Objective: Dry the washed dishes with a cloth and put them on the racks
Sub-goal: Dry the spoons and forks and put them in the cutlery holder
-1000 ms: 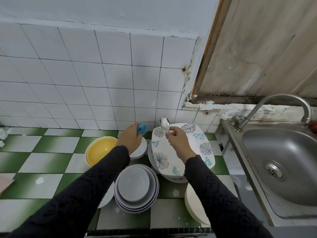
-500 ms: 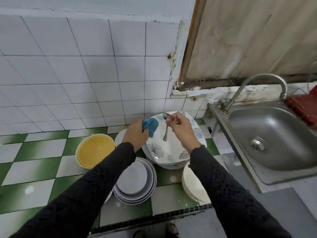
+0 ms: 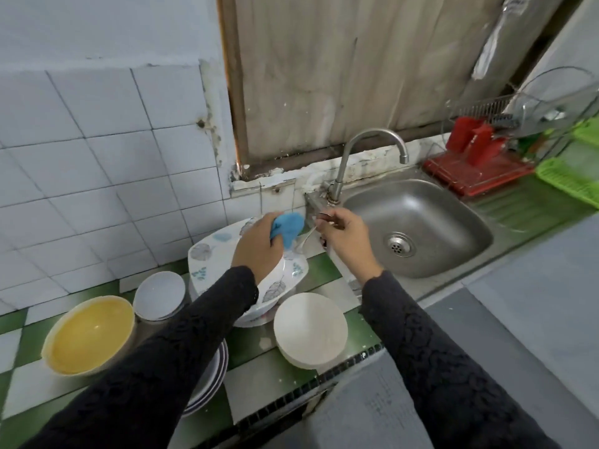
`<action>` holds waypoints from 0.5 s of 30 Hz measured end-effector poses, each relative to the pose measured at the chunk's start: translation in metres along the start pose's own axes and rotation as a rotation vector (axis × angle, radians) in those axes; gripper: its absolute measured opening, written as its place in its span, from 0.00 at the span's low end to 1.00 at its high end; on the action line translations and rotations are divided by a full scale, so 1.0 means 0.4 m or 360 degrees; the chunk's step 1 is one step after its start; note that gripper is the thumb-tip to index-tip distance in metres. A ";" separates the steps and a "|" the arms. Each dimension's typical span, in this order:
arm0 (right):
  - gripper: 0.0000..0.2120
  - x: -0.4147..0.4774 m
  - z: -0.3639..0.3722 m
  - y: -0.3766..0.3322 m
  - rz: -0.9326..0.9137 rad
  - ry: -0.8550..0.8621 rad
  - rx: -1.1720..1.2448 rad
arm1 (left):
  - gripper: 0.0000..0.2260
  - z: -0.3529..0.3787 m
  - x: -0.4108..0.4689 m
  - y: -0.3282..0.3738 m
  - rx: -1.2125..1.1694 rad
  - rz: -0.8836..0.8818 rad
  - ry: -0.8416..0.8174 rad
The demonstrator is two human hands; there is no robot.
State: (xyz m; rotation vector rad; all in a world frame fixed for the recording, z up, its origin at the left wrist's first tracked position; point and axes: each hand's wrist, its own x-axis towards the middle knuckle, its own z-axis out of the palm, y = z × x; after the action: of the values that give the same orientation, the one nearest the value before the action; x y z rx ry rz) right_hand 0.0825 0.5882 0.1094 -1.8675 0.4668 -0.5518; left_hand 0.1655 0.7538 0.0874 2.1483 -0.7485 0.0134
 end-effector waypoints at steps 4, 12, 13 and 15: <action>0.06 0.005 -0.199 0.021 -0.0082 0.0129 -0.0061 | 0.17 0.107 0.030 0.151 -0.0070 0.0159 0.0036; 0.09 0.026 -0.670 0.039 -0.0213 0.0479 -0.0136 | 0.19 0.391 0.095 0.521 -0.0144 0.0318 0.0023; 0.08 0.033 -0.719 0.046 -0.0238 0.0528 -0.0165 | 0.19 0.422 0.107 0.559 -0.0141 0.0311 0.0043; 0.08 0.044 -0.822 0.047 -0.0274 0.0645 -0.0201 | 0.18 0.487 0.131 0.642 -0.0176 0.0315 0.0059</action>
State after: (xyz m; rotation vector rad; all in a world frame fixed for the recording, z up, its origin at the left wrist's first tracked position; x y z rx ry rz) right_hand -0.0938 0.3235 0.1964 -1.9297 0.6197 -1.0482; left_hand 0.0289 0.4659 0.1591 1.9575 -0.9160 0.1131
